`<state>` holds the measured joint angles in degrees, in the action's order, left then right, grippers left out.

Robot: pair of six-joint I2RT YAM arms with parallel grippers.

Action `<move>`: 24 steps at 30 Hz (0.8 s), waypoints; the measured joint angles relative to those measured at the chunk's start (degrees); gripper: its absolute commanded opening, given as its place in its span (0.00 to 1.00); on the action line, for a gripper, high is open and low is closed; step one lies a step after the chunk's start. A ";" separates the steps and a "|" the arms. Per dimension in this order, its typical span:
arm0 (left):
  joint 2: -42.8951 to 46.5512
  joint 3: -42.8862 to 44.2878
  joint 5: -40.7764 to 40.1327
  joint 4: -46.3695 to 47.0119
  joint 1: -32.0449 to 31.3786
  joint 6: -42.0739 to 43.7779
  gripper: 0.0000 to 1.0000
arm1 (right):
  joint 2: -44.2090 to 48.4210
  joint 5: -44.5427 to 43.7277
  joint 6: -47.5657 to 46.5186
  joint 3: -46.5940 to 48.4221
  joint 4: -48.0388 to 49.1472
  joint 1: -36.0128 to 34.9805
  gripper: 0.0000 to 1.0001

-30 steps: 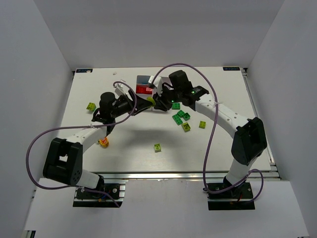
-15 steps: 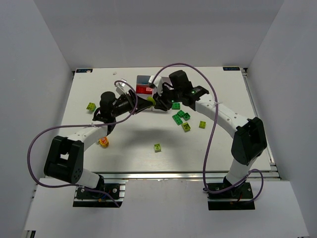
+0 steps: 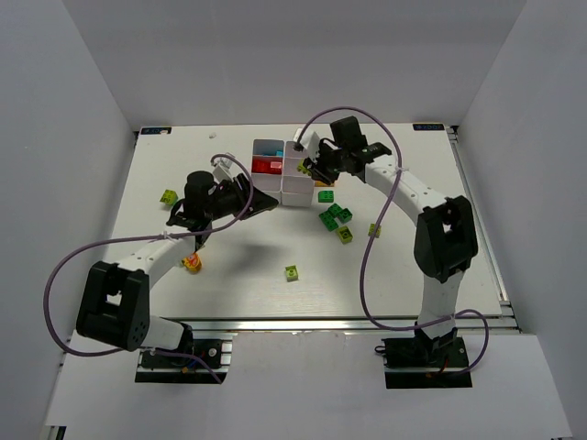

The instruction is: Sort the legos into containers by color

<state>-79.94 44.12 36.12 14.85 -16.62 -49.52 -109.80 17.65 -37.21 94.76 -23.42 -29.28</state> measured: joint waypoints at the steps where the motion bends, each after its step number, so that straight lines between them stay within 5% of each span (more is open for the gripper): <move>1: 0.42 0.00 -0.24 -0.74 0.02 0.44 0.03 | -0.76 -0.33 -1.84 0.70 -0.59 0.07 0.00; 24: 3.67 -2.05 -2.56 -4.24 0.39 2.12 0.04 | -5.29 -1.95 -11.82 5.53 -3.85 -0.85 0.03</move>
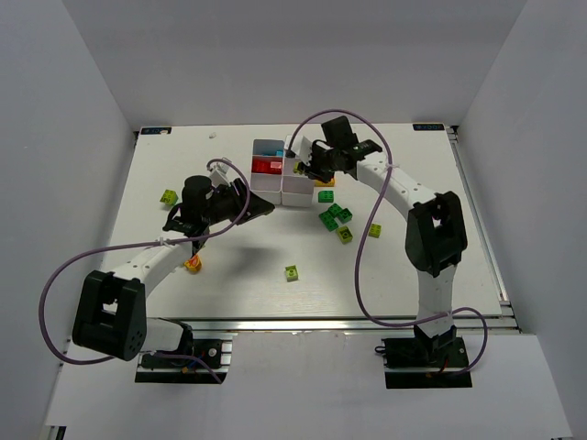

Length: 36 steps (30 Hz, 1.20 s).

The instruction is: Sort the legos into containers by color

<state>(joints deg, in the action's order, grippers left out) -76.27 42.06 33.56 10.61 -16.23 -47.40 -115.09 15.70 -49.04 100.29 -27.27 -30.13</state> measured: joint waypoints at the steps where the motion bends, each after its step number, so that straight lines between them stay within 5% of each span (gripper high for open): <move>1: 0.00 0.00 -0.02 -0.02 0.00 0.00 0.04 | -0.39 -0.17 -0.13 0.81 0.00 -0.02 0.04; 14: 2.14 -0.83 -0.46 0.02 0.04 -0.22 0.04 | -5.33 -1.73 -1.14 4.92 0.85 -0.74 0.43; 18: 2.14 -0.83 -0.61 -0.24 0.04 -0.20 0.04 | -5.95 -2.16 -0.81 4.92 1.44 -0.83 0.67; 22: 2.14 -0.83 -0.70 -0.35 0.04 -0.20 0.04 | -6.03 -2.32 -0.57 4.92 2.38 -0.87 0.68; 28: 2.12 -0.72 -0.96 -0.50 0.04 -0.15 0.05 | -5.97 -1.64 0.94 4.92 3.28 -0.74 0.65; 30: 1.51 0.33 -1.16 -1.16 0.04 0.04 0.05 | -5.60 -0.37 1.95 4.92 3.26 -0.42 0.57; 35: -4.74 9.31 -2.75 -4.42 -0.39 2.51 0.07 | -1.97 5.70 5.46 4.92 2.10 2.91 0.05; 36: -6.54 12.04 -3.28 -5.64 -0.52 3.28 0.07 | -0.66 6.88 6.10 4.85 1.77 4.09 0.02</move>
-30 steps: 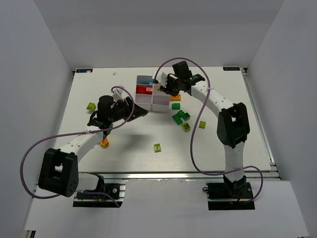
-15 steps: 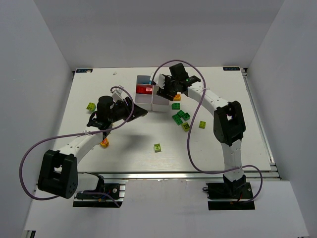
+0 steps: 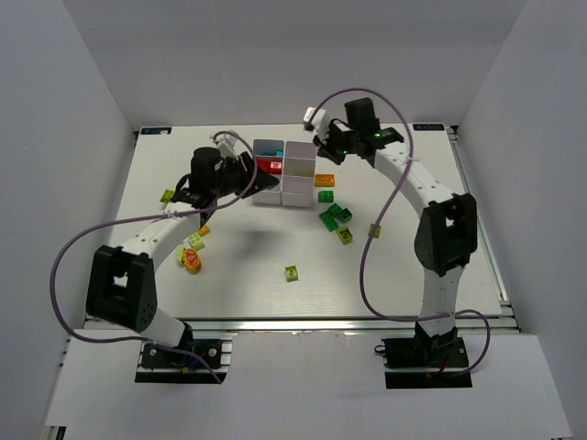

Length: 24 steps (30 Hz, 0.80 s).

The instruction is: Sort the legos into containers by color

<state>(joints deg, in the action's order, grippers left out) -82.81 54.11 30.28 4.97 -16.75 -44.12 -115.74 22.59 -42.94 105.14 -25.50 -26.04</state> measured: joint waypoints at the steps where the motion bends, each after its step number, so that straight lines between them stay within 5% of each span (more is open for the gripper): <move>1: -2.23 3.17 -1.16 -1.09 -0.39 1.05 0.07 | 1.51 1.11 0.79 -0.17 -0.11 1.25 0.02; 4: -9.51 13.99 -4.52 -5.49 -2.23 4.72 0.07 | 6.86 3.63 2.62 -1.95 0.07 4.74 0.10; 8: -19.10 28.00 -11.06 -12.59 -5.88 9.73 0.07 | 12.72 5.86 5.11 -4.85 0.17 7.56 0.50; 12: -28.24 41.68 -18.40 -20.50 -9.33 13.62 0.09 | 15.19 6.78 6.84 -7.67 0.13 8.11 0.75; 21: -36.81 53.44 -33.33 -32.37 -14.32 19.23 0.19 | 15.45 8.52 8.22 -11.98 -0.55 10.01 0.82; 24: -38.29 55.17 -36.76 -34.36 -15.28 20.39 0.30 | 15.52 8.94 8.57 -12.04 -0.50 10.67 0.85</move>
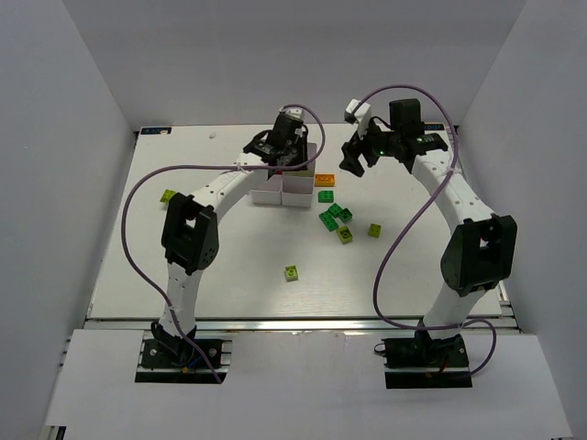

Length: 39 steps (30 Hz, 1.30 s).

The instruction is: Sort the legos into containers by color

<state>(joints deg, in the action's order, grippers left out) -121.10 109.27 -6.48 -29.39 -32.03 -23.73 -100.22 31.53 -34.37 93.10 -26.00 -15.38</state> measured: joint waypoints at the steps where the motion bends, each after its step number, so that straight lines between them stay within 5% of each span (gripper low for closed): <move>1: -0.39 0.50 -1.03 -0.68 -0.24 0.28 0.38 | 0.04 0.09 0.20 0.00 0.00 0.11 0.87; 10: -4.72 5.46 -6.10 -3.06 -0.85 1.90 0.56 | 0.57 0.83 1.01 -0.57 0.11 0.37 0.89; 15: -6.23 7.80 -7.43 -3.78 -0.81 2.29 0.74 | 1.90 0.79 1.01 -2.32 0.22 0.37 0.89; 24: -5.97 8.33 -7.39 -3.15 -0.83 2.23 0.75 | 4.98 -1.36 2.80 -5.75 2.19 1.01 0.88; 28: -3.08 6.91 -7.06 -2.23 -0.83 2.05 0.67 | 4.98 -0.13 3.39 -6.25 1.36 2.54 0.62; 29: -1.36 5.40 -7.10 -1.38 -0.83 1.95 0.63 | 5.05 0.37 3.45 -6.78 1.22 2.99 0.48; 33: 13.05 -9.79 -7.87 5.16 -0.20 1.44 0.55 | 5.14 1.07 3.19 -9.88 -1.57 3.85 0.17; 34: 18.12 -14.95 -7.93 6.91 0.31 0.94 0.59 | 5.14 1.14 3.39 -10.62 -3.06 3.87 0.17; 37: 32.79 -28.48 -7.30 10.95 4.35 -1.57 0.93 | 5.16 1.27 4.48 -12.57 -5.68 3.74 0.42; 39: 40.48 -34.40 -6.71 12.02 9.14 -3.69 0.98 | 5.40 0.24 5.64 -15.08 -6.16 3.15 0.56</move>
<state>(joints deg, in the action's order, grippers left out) -80.62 74.87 -13.19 -17.37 -22.90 -27.42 -94.83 31.77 -28.73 78.02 -32.16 -12.23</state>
